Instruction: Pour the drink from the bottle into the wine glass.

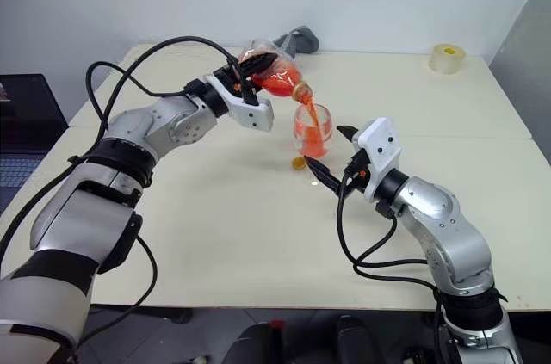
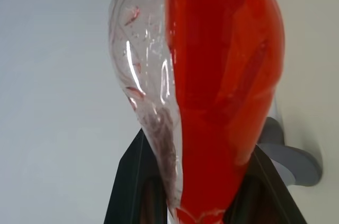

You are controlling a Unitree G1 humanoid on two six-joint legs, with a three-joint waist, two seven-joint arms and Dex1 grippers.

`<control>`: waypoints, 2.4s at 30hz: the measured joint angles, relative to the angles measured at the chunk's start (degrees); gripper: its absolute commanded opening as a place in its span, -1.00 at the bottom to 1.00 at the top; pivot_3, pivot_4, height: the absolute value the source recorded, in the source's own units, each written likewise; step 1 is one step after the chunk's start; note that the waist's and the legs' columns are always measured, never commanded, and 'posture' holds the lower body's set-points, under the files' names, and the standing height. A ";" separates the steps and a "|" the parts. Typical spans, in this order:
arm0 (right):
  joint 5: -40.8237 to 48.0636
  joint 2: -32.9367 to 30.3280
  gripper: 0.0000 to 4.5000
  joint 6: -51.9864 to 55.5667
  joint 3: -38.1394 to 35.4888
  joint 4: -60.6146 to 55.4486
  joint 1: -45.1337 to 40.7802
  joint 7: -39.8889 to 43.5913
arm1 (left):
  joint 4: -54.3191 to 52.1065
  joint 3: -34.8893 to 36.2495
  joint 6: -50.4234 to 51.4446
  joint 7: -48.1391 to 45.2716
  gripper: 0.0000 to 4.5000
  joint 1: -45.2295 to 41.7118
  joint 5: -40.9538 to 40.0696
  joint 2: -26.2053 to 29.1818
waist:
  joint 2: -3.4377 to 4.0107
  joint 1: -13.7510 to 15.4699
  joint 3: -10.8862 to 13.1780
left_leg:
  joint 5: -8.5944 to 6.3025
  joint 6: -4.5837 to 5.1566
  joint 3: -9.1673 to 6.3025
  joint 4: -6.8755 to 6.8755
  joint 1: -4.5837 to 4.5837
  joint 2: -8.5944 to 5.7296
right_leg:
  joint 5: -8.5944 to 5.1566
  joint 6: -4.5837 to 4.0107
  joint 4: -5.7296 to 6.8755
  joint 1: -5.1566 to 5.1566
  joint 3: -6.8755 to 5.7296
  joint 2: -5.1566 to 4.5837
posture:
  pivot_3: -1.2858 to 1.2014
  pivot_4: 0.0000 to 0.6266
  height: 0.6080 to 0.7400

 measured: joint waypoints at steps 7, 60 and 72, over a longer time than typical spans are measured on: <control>-0.20 0.00 1.00 -0.16 -0.06 0.04 0.49 0.23 | 1.20 -0.79 0.07 0.85 -0.66 -0.06 0.76 -0.01 | 0.00 -0.01 0.00 | 0.00 0.00 0.01 0.01 0.01 0.00 | -0.01 0.01 0.06 -0.02 0.01 0.00 | 0.03 -0.52 1.00; 4.49 -5.70 1.00 -0.62 -2.27 -2.20 3.13 7.36 | -10.10 18.83 14.86 -29.42 -0.67 14.12 -36.77 -8.46 | -0.02 -0.09 -0.03 | 0.00 -0.01 0.04 0.13 0.02 0.03 | -0.01 0.01 0.16 -0.03 0.06 -0.01 | 0.03 -0.52 1.00; 3.98 -4.44 1.00 0.62 5.62 -4.60 0.91 7.92 | -29.19 32.63 37.79 -34.40 -0.67 32.70 -54.92 -10.88 | -0.02 -0.20 -0.11 | 0.01 -0.01 -0.06 0.20 0.05 0.07 | -0.01 0.01 0.18 0.00 0.13 0.00 | 0.03 -0.52 1.00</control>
